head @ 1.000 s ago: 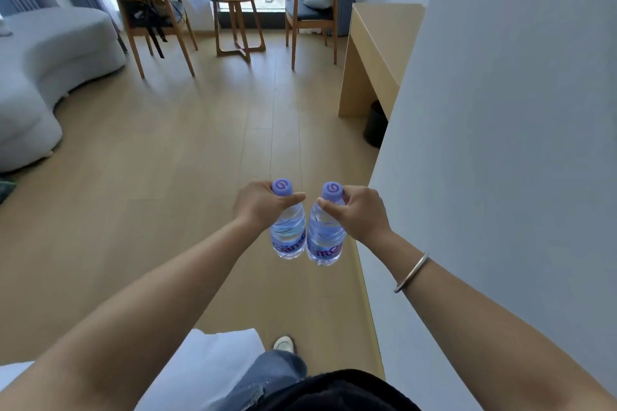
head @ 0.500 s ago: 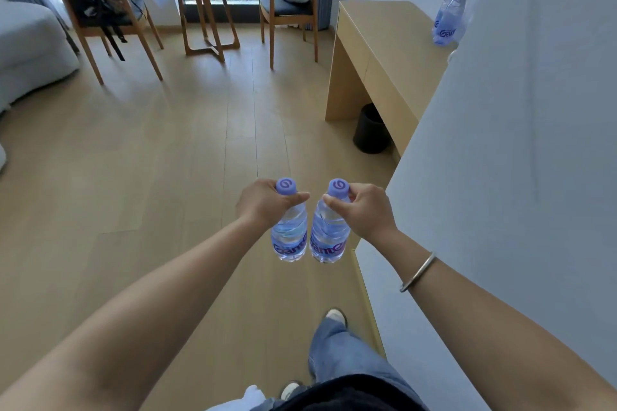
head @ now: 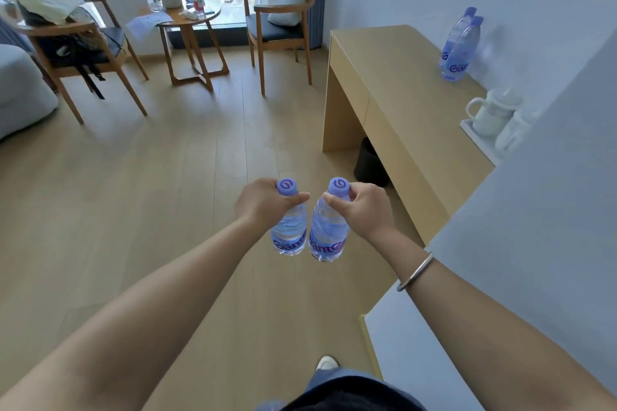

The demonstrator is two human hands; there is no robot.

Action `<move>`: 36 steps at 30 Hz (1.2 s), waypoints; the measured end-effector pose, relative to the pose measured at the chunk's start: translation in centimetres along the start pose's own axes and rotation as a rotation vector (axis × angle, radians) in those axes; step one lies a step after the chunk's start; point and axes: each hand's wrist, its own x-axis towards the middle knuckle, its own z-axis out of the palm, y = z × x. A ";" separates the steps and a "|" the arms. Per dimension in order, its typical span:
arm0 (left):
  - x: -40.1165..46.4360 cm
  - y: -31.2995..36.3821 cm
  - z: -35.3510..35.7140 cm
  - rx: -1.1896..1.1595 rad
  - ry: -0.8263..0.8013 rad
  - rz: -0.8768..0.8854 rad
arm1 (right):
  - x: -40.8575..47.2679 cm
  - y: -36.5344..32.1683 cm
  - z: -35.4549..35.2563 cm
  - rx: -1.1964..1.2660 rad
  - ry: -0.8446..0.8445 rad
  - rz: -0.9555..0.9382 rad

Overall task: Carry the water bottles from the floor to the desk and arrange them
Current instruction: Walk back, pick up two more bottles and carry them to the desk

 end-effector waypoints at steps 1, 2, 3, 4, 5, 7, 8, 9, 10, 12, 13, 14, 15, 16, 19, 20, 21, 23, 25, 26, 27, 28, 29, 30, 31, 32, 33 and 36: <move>1.7 0.6 0.0 -0.003 0.006 0.004 | 1.7 0.1 -0.2 0.000 0.009 -0.004; 3.3 1.1 0.0 -0.010 0.010 0.005 | 3.2 0.1 -0.3 0.001 0.018 -0.007; 4.9 1.6 0.1 -0.023 0.010 0.005 | 4.6 0.2 -0.3 0.006 0.029 -0.004; 6.5 2.0 0.2 -0.041 0.006 0.005 | 5.9 0.3 -0.4 0.011 0.045 0.003; 7.8 2.3 0.2 -0.060 0.006 0.008 | 7.0 0.3 -0.5 0.017 0.060 0.010; 11.0 3.3 0.4 -0.064 -0.004 0.012 | 9.8 0.5 -0.5 0.006 0.082 0.024; 12.6 3.8 0.5 -0.055 -0.015 0.018 | 11.2 0.6 -0.5 -0.004 0.093 0.033; 14.3 4.2 0.7 -0.043 -0.032 0.027 | 12.7 0.8 -0.4 -0.009 0.103 0.047; 15.7 4.7 0.8 -0.028 -0.050 0.034 | 14.0 1.0 -0.4 -0.013 0.108 0.061; 19.5 5.9 0.8 0.008 -0.086 0.053 | 17.3 1.6 -0.1 -0.014 0.119 0.092; 21.5 6.5 0.8 0.016 -0.096 0.063 | 19.1 1.8 0.1 -0.011 0.126 0.103; 23.6 7.1 0.8 0.024 -0.101 0.082 | 20.8 2.0 0.3 -0.014 0.133 0.112; 25.2 7.8 0.6 0.033 -0.102 0.103 | 22.2 2.1 0.4 -0.023 0.137 0.122; 27.1 8.6 0.4 0.041 -0.112 0.124 | 23.9 2.2 0.5 -0.029 0.147 0.141; 32.4 10.9 -0.2 0.065 -0.144 0.174 | 28.2 2.4 0.4 -0.002 0.191 0.207; 34.0 11.7 -0.3 0.081 -0.149 0.196 | 29.4 2.5 0.2 0.010 0.207 0.228; 35.9 12.6 -0.3 0.090 -0.159 0.222 | 30.9 2.5 -0.1 0.025 0.235 0.249; 39.1 14.4 -0.2 0.113 -0.175 0.272 | 33.3 2.6 -0.6 0.026 0.300 0.284; 41.5 16.4 -0.1 0.146 -0.184 0.323 | 35.4 2.7 -1.5 0.006 0.356 0.311; 42.6 17.6 0.0 0.155 -0.192 0.345 | 36.5 3.0 -2.0 -0.008 0.382 0.322; 43.6 18.6 0.2 0.160 -0.200 0.359 | 37.5 3.4 -2.5 -0.017 0.408 0.334; 44.7 19.7 0.6 0.163 -0.205 0.375 | 38.6 3.9 -3.1 -0.022 0.430 0.346; 45.8 20.7 1.1 0.163 -0.212 0.391 | 39.6 4.4 -3.6 -0.024 0.451 0.359; 46.6 21.6 1.6 0.160 -0.222 0.402 | 40.4 5.1 -4.1 -0.029 0.469 0.370; 47.6 22.8 2.3 0.153 -0.237 0.416 | 41.4 5.8 -4.7 -0.042 0.489 0.379; 48.5 23.9 3.0 0.148 -0.252 0.430 | 42.3 6.6 -5.3 -0.055 0.506 0.391; 49.5 25.1 3.8 0.139 -0.269 0.444 | 43.3 7.4 -6.0 -0.068 0.523 0.401; 52.2 28.8 6.3 0.127 -0.297 0.503 | 46.1 9.5 -8.1 -0.093 0.575 0.424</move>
